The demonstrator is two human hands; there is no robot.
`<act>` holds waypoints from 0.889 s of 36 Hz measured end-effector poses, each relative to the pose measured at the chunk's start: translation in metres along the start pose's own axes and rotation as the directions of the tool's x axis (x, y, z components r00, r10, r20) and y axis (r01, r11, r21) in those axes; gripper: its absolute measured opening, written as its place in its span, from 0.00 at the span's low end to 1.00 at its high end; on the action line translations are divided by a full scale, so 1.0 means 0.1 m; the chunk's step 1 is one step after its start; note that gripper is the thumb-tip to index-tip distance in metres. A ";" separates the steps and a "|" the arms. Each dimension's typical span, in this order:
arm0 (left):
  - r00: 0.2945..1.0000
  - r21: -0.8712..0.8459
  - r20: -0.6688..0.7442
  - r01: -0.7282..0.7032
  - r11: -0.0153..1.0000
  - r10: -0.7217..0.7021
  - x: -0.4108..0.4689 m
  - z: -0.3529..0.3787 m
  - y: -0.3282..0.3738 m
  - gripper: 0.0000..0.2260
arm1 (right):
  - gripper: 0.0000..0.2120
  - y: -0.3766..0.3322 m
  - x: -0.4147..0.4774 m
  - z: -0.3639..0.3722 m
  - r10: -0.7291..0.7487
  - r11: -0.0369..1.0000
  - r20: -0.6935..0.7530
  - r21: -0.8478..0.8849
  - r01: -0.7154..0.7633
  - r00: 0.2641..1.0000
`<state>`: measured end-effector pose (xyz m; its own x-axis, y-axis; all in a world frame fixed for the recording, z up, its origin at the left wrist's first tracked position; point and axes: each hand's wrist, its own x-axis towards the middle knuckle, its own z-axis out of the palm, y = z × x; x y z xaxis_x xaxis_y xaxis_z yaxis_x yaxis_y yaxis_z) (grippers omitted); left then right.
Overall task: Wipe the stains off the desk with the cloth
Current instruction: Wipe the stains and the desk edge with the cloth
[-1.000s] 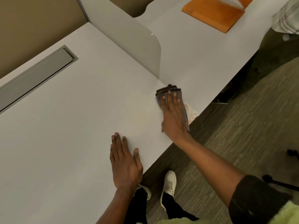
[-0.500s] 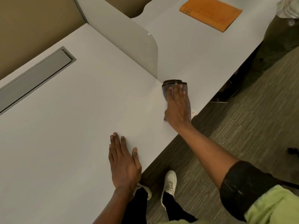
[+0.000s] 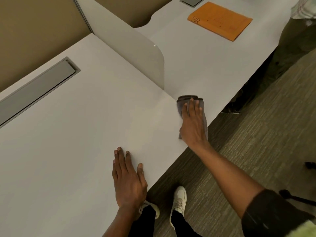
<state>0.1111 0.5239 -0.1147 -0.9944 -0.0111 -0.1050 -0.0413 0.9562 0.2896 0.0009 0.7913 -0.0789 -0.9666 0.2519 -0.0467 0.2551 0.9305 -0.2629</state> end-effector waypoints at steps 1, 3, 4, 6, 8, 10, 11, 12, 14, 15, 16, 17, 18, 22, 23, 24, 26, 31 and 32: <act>1.000 -0.005 0.002 0.002 1.000 -0.002 0.00 0.00 0.00 0.31 | 0.41 0.01 0.10 0.00 0.012 1.000 0.006 0.012 -0.012 1.000; 1.000 -0.013 -0.002 0.005 1.000 -0.006 -0.01 0.00 0.00 0.31 | 0.40 0.01 0.16 0.01 0.008 1.000 -0.003 0.016 -0.008 1.000; 1.000 -0.018 -0.003 0.005 1.000 -0.005 -0.01 0.00 -0.01 0.31 | 0.40 0.00 0.12 0.02 -0.005 1.000 -0.008 0.014 0.006 1.000; 1.000 -0.026 -0.003 0.007 1.000 -0.007 -0.01 0.02 -0.02 0.31 | 0.43 -0.05 -0.08 0.04 -0.037 0.999 0.000 0.025 0.037 0.999; 1.000 -0.027 -0.003 0.016 1.000 -0.016 -0.01 0.03 -0.03 0.32 | 0.48 -0.11 -0.40 0.05 -0.067 0.997 0.025 0.032 0.066 0.997; 1.000 -0.028 0.002 0.019 0.999 -0.019 -0.02 0.05 -0.03 0.32 | 0.49 -0.16 -0.77 0.08 -0.104 0.994 0.053 0.041 0.102 0.993; 1.000 -0.032 -0.001 0.019 0.999 -0.019 -0.02 0.06 -0.03 0.32 | 0.48 -0.18 -0.95 0.09 -0.127 0.991 0.056 0.045 0.125 0.990; 1.000 -0.035 -0.006 0.020 0.999 -0.020 -0.01 0.06 -0.04 0.32 | 0.46 -0.18 -1.09 0.10 -0.142 0.989 0.055 0.043 0.140 0.988; 1.000 -0.028 -0.010 0.022 0.999 -0.022 -0.01 0.07 -0.04 0.32 | 0.45 -0.14 -1.22 0.10 -0.139 0.990 0.068 0.022 0.138 0.988; 1.000 -0.024 -0.011 0.023 0.999 -0.023 -0.01 0.07 -0.04 0.32 | 0.46 -0.12 -1.19 0.08 -0.134 0.991 0.070 0.014 0.133 0.989; 1.000 -0.022 -0.011 0.025 0.999 -0.025 -0.01 0.08 -0.04 0.32 | 0.47 -0.09 -1.12 0.06 -0.128 0.992 0.063 0.011 0.128 0.990; 1.000 -0.023 -0.011 0.025 0.999 -0.025 -0.01 0.08 -0.04 0.32 | 0.46 -0.05 -1.02 0.04 -0.119 0.993 0.049 0.015 0.119 0.992; 1.000 -0.023 -0.011 0.023 0.999 -0.023 -0.01 0.08 -0.04 0.32 | 0.44 -0.01 -0.89 0.01 -0.103 0.994 0.028 0.025 0.102 0.994; 1.000 -0.018 -0.022 0.012 1.000 -0.012 -0.01 0.07 -0.05 0.31 | 0.38 0.12 -0.30 -0.10 -0.005 0.997 -0.026 0.080 0.007 1.000; 1.000 -0.020 -0.024 0.011 1.000 -0.011 -0.01 0.06 -0.05 0.31 | 0.36 0.15 -0.19 -0.11 0.010 0.995 -0.026 0.098 -0.007 1.000; 1.000 -0.024 -0.022 0.010 1.000 -0.010 -0.01 0.06 -0.05 0.31 | 0.35 0.16 -0.11 -0.11 0.015 0.994 -0.024 0.112 -0.012 1.000; 1.000 -0.023 -0.017 0.005 1.000 -0.006 -0.02 0.05 -0.05 0.31 | 0.36 0.17 -0.07 -0.08 0.003 0.994 -0.027 0.105 0.000 1.000; 1.000 -0.020 -0.014 0.011 1.000 -0.011 -0.02 0.03 -0.04 0.31 | 0.45 0.05 -0.57 0.05 -0.062 0.988 -0.057 0.139 0.070 0.996; 1.000 -0.022 -0.012 0.012 1.000 -0.013 -0.02 0.03 -0.03 0.32 | 0.48 0.01 -0.75 0.09 -0.088 0.986 -0.048 0.139 0.094 0.995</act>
<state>0.1132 0.5215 -0.1183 -0.9949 -0.0267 -0.0969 -0.0556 0.9495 0.3087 0.0734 0.7708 -0.0840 -0.9832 0.1812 0.0235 0.1571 0.9041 -0.3973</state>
